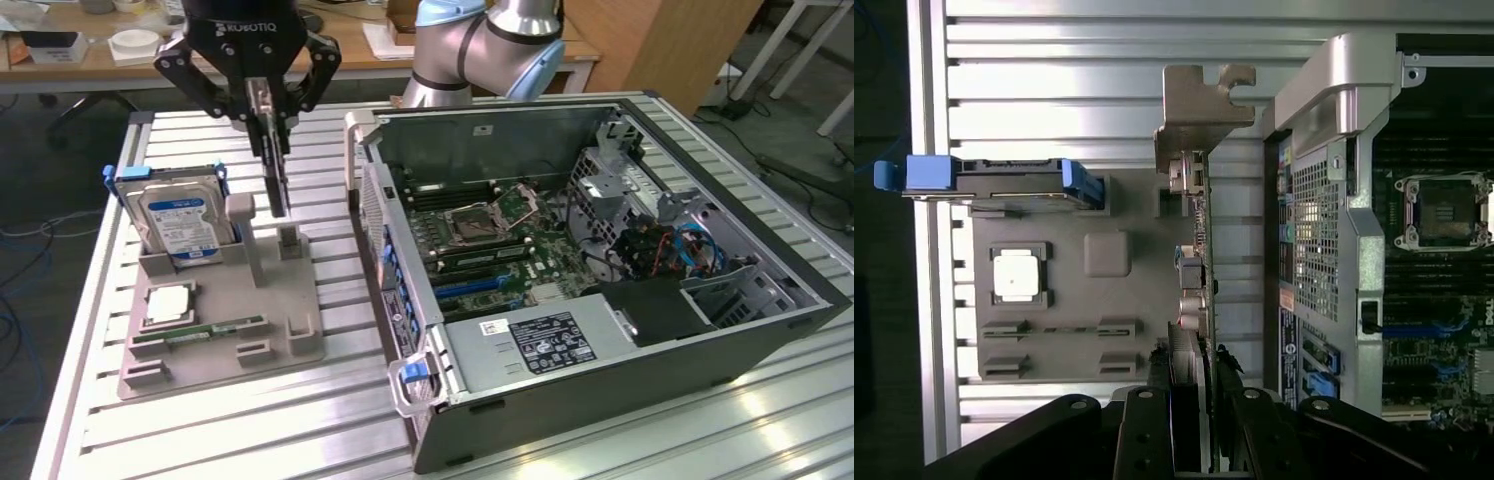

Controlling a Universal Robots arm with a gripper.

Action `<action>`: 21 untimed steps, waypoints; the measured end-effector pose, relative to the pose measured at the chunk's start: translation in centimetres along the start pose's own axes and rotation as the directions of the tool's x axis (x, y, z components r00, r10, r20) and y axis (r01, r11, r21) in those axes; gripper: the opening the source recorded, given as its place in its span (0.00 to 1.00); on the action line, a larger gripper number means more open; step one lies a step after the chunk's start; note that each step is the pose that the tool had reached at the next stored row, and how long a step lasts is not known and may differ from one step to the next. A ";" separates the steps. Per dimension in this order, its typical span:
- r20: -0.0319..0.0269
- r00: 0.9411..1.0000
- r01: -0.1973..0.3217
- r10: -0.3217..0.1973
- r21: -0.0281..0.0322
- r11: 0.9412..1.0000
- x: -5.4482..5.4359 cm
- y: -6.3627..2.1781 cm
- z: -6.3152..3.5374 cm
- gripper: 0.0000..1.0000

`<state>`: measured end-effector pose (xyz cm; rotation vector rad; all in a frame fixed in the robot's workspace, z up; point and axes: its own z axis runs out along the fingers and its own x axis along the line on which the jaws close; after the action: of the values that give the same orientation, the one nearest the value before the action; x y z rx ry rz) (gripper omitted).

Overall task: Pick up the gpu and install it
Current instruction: 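Pick up the gpu and move the gpu toward the slot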

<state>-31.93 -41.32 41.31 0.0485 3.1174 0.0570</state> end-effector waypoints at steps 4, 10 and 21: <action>0.000 1.000 0.000 0.000 0.000 1.000 0.0 0.01 -0.20 0.28; 0.000 1.000 0.000 0.000 0.000 1.000 -0.3 0.03 -0.36 0.28; -0.001 1.000 0.000 0.000 0.000 1.000 -2.7 0.09 -0.22 0.28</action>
<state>-29.24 -41.32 41.60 0.0486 3.1179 0.0564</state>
